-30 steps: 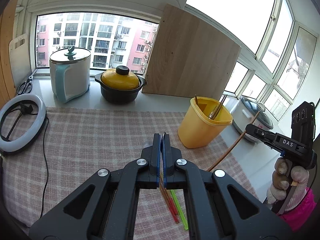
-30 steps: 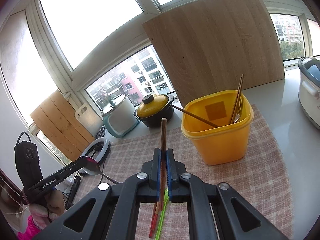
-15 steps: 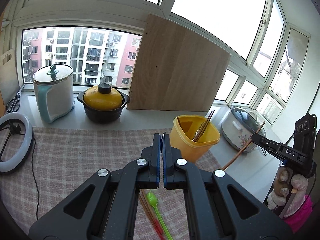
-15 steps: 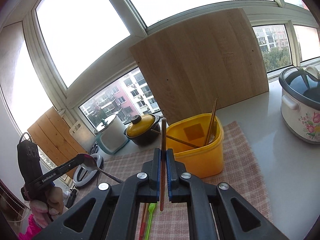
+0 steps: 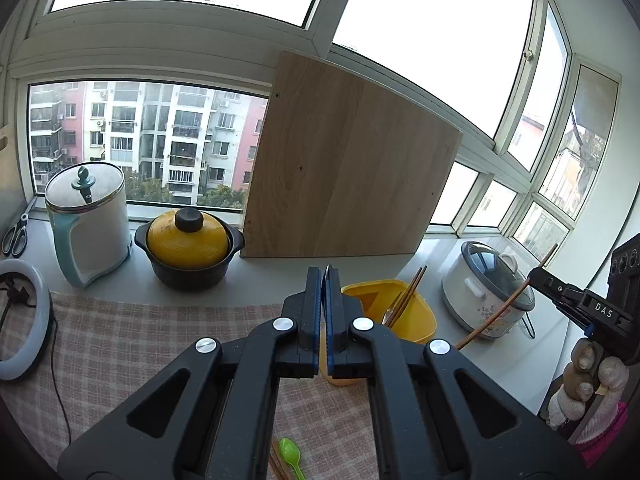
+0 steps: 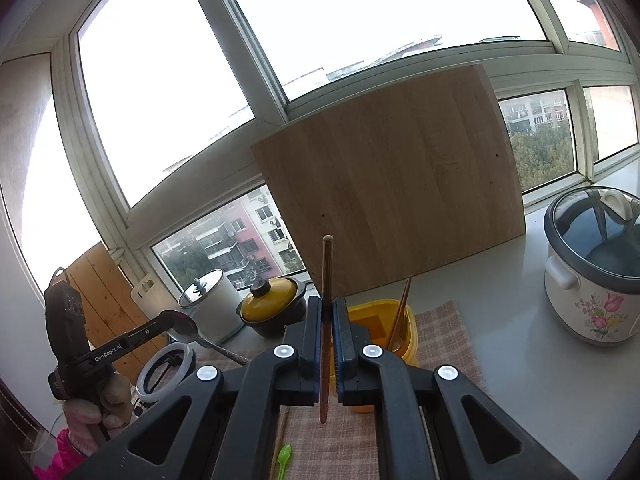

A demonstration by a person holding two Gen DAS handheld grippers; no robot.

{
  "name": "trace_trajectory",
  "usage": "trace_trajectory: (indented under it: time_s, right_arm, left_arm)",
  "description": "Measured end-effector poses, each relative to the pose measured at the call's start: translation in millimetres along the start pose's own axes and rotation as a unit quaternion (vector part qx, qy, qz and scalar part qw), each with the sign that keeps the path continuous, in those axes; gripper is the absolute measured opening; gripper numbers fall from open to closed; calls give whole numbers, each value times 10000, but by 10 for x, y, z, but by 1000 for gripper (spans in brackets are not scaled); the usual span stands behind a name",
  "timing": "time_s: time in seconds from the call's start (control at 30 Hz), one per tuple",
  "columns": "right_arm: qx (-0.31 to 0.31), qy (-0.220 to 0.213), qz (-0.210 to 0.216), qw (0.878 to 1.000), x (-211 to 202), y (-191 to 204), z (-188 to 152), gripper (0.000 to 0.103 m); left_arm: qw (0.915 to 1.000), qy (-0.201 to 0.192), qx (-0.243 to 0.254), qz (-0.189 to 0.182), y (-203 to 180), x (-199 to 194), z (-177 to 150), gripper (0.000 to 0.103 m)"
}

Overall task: Organize utensils
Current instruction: 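Lift and carry the chopstick and metal spoon over the yellow container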

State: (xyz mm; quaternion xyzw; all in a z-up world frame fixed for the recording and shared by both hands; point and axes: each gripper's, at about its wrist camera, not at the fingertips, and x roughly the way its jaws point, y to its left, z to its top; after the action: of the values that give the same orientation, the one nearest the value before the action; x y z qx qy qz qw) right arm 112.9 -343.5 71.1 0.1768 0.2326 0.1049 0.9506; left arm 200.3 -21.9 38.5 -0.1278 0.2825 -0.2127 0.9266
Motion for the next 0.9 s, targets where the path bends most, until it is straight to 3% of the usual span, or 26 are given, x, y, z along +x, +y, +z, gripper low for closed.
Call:
trace_trajectory:
  time_s: [0.47, 0.9]
  right_arm:
    - [17, -426, -323, 9986, 177, -145, 321, 2]
    - [-106, 44, -549, 9984, 679, -205, 149, 2]
  left_arm:
    - [9996, 192, 169, 99, -170, 510, 98, 0]
    - [9977, 409, 484, 226, -315, 792, -2, 0]
